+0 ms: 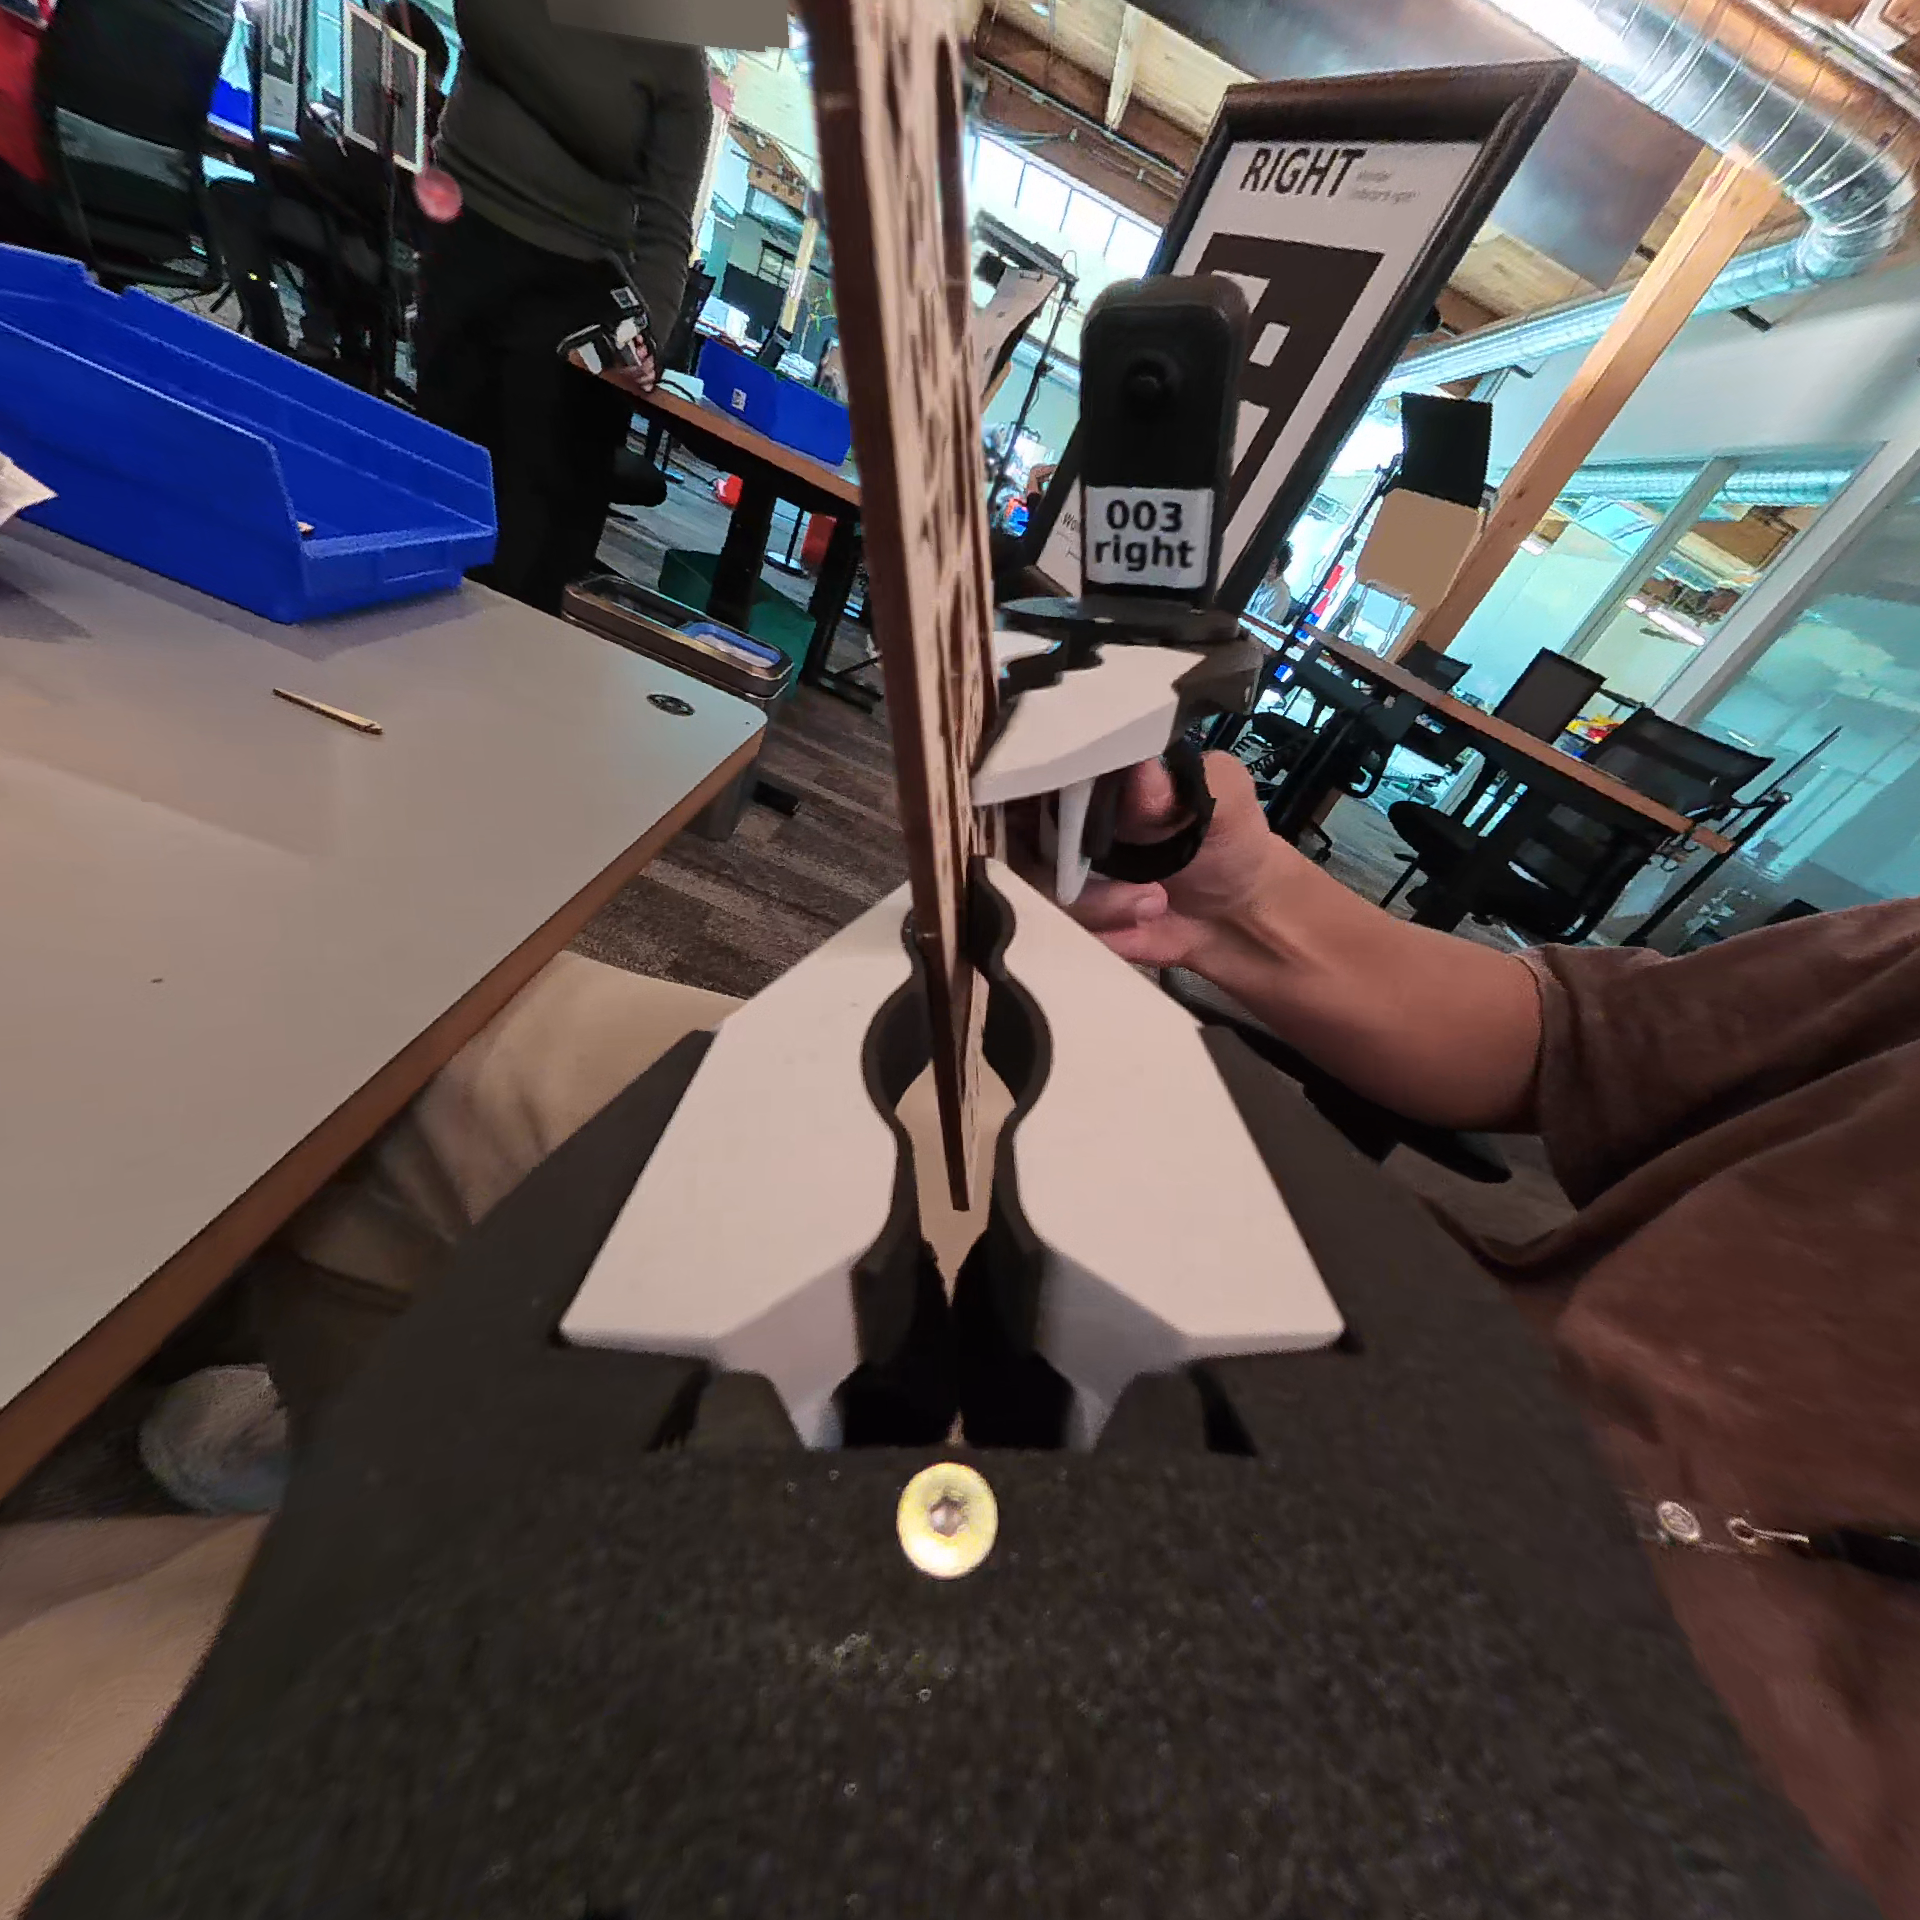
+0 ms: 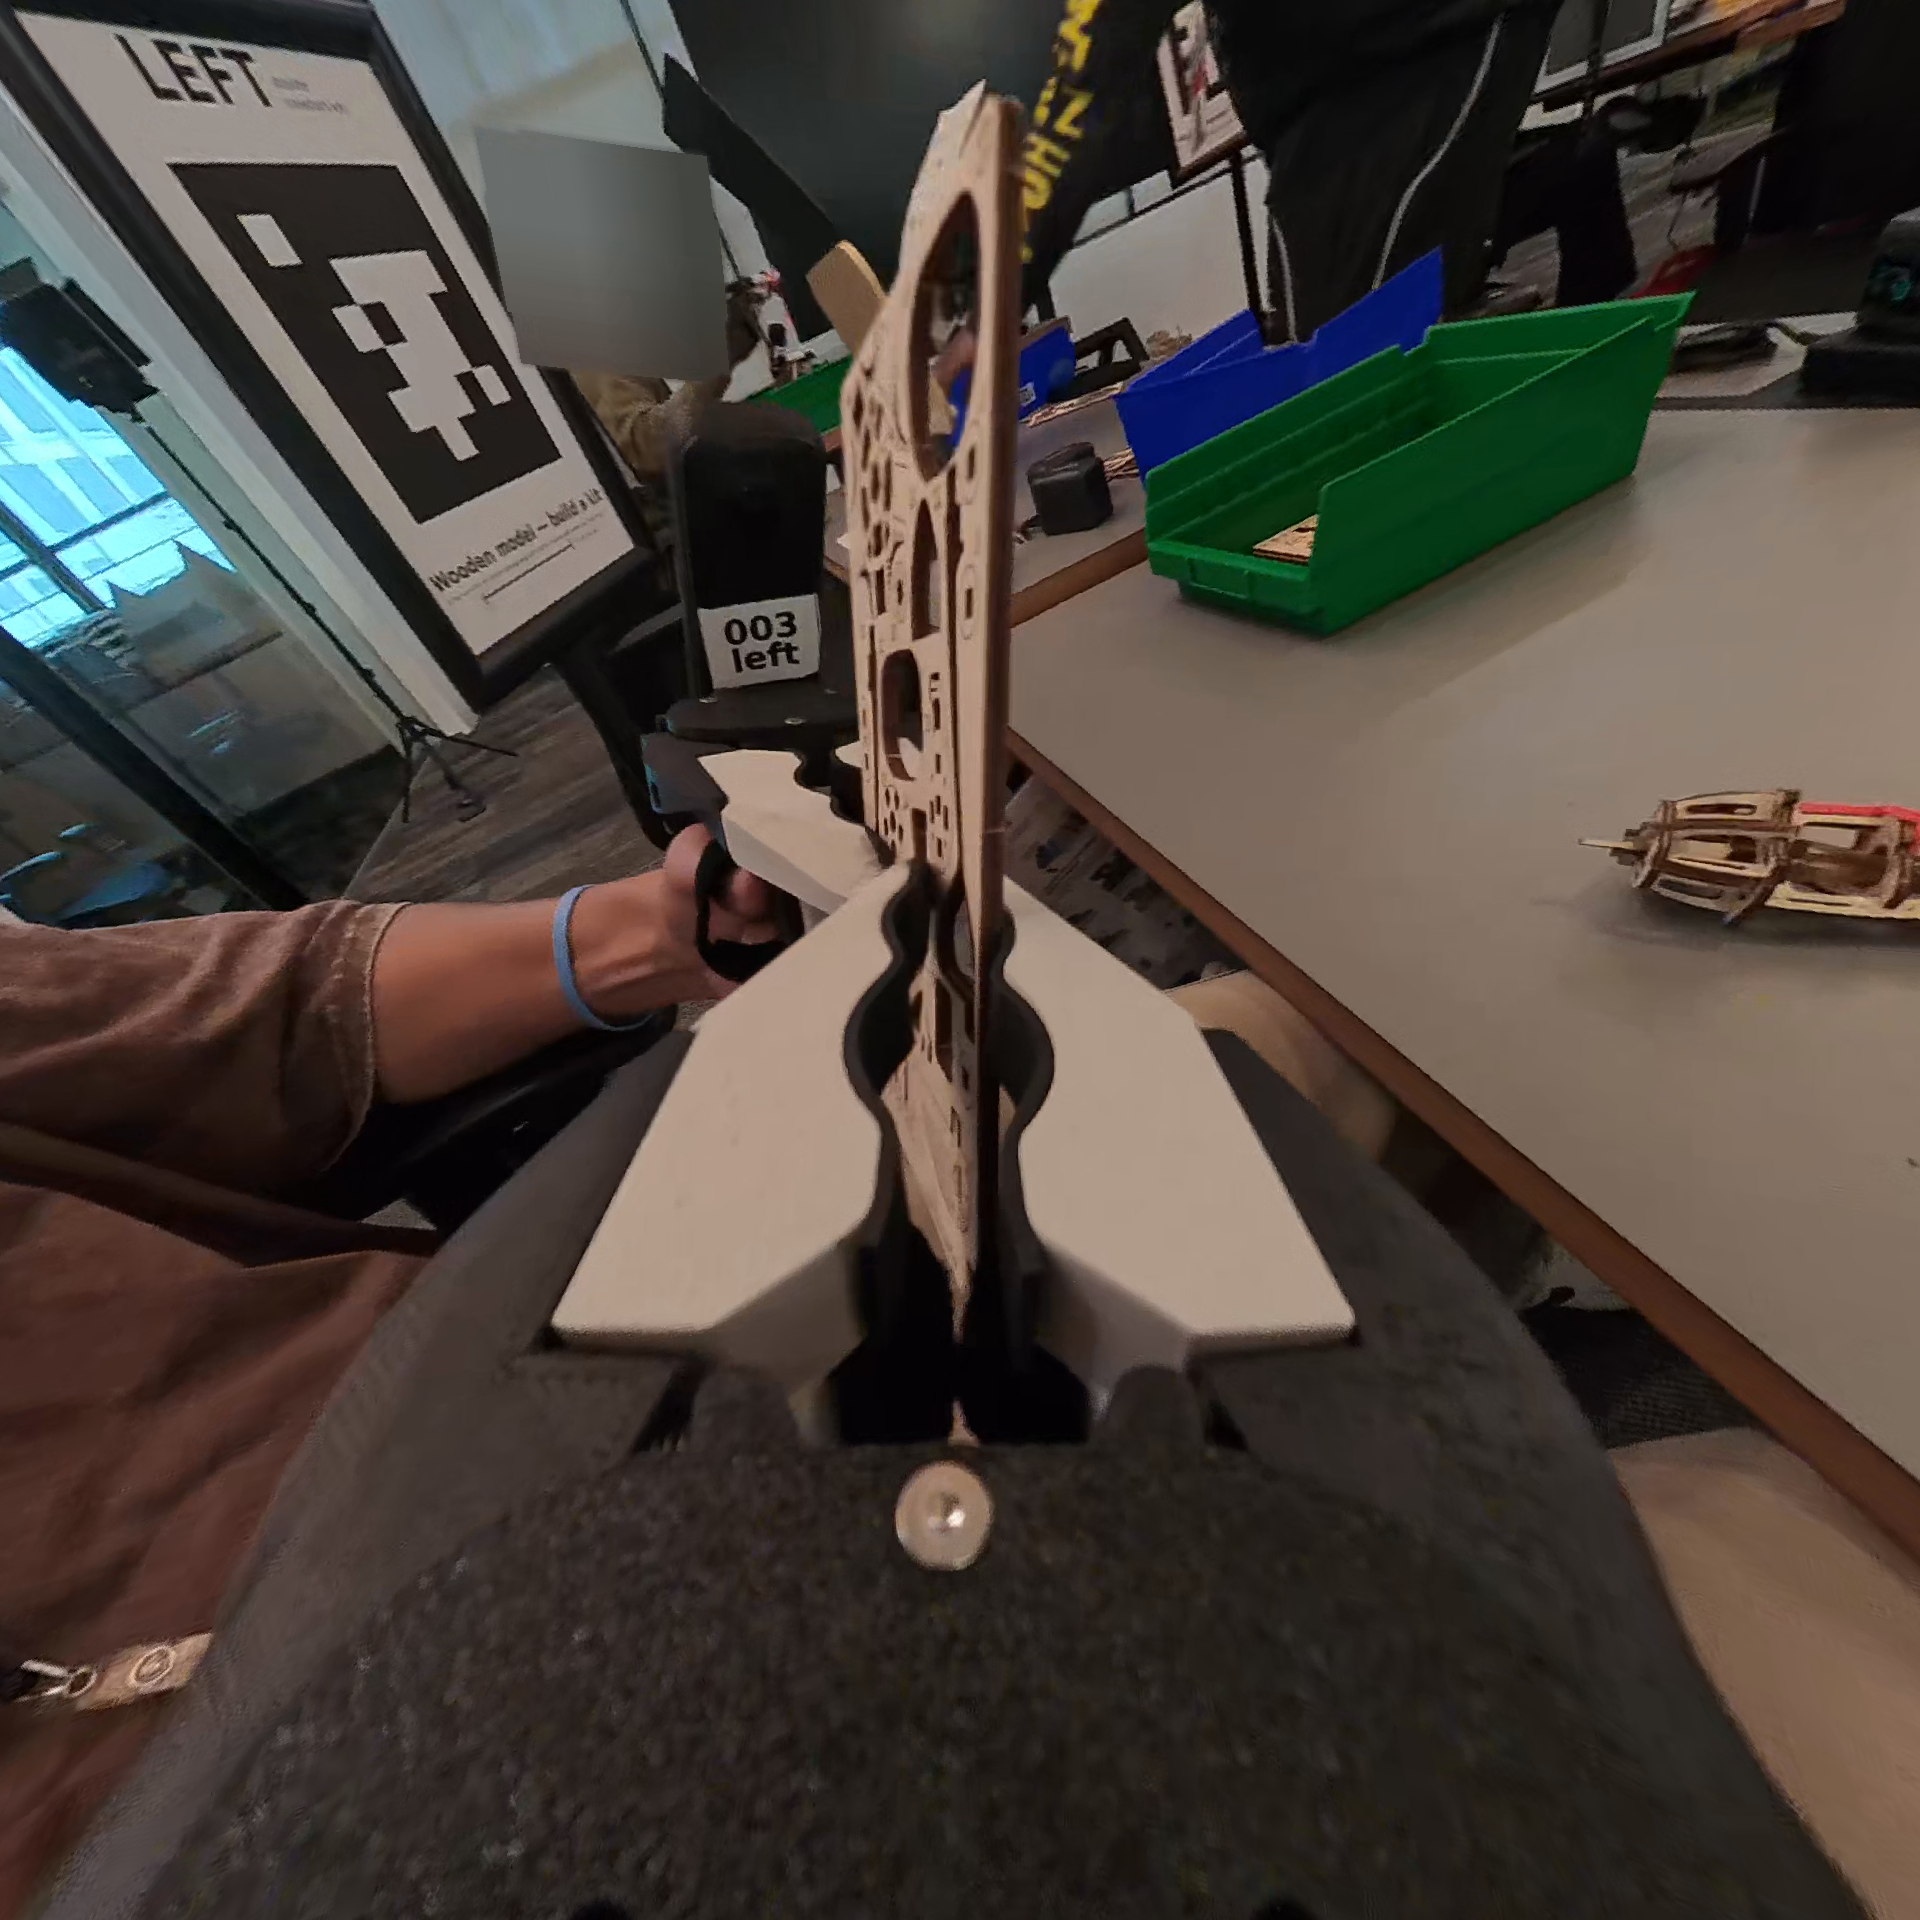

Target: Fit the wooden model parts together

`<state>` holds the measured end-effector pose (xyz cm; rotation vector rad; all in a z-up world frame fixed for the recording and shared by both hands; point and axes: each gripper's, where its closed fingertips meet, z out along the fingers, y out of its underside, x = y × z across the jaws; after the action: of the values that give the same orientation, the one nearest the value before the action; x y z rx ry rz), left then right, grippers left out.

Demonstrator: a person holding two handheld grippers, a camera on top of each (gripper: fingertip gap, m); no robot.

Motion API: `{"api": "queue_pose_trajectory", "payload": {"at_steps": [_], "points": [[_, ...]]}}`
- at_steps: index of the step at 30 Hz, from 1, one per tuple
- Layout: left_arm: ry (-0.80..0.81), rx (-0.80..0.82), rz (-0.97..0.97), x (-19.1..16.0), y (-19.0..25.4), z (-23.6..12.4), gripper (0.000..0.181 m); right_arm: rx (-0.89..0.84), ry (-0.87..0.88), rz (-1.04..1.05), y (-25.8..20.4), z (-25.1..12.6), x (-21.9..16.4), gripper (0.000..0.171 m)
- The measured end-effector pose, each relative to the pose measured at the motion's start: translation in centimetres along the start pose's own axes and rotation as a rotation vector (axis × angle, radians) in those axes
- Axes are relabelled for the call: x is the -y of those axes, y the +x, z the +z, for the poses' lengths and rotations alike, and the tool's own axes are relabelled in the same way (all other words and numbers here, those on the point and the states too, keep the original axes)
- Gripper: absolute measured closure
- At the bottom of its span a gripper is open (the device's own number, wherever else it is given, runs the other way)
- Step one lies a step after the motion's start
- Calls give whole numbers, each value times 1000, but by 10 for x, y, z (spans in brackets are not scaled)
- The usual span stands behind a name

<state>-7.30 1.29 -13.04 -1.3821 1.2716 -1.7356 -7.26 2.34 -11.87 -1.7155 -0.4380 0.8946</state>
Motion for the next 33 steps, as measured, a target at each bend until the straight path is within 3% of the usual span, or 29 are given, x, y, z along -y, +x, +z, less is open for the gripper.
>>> {"api": "queue_pose_trajectory", "payload": {"at_steps": [5, 10, 24, 29, 33], "points": [[0, 4, 27, 3, -1, -1, 181, -25, 27, -58, 0, 1, 2, 165], [3, -17, 25, 7, -4, 2, 181, 21, 28, 33, 5, -1, 2, 161], [-11, -15, -16, -2, -6, 5, 181, -44, -119, -143, 12, -7, -16, 163], [-1, -42, -17, 4, -8, 3, 181, -41, -82, -115, 10, -5, -12, 162], [5, -26, -3, 8, -10, 0, 181, -10, -162, -86, 13, -4, -29, 155]]}}
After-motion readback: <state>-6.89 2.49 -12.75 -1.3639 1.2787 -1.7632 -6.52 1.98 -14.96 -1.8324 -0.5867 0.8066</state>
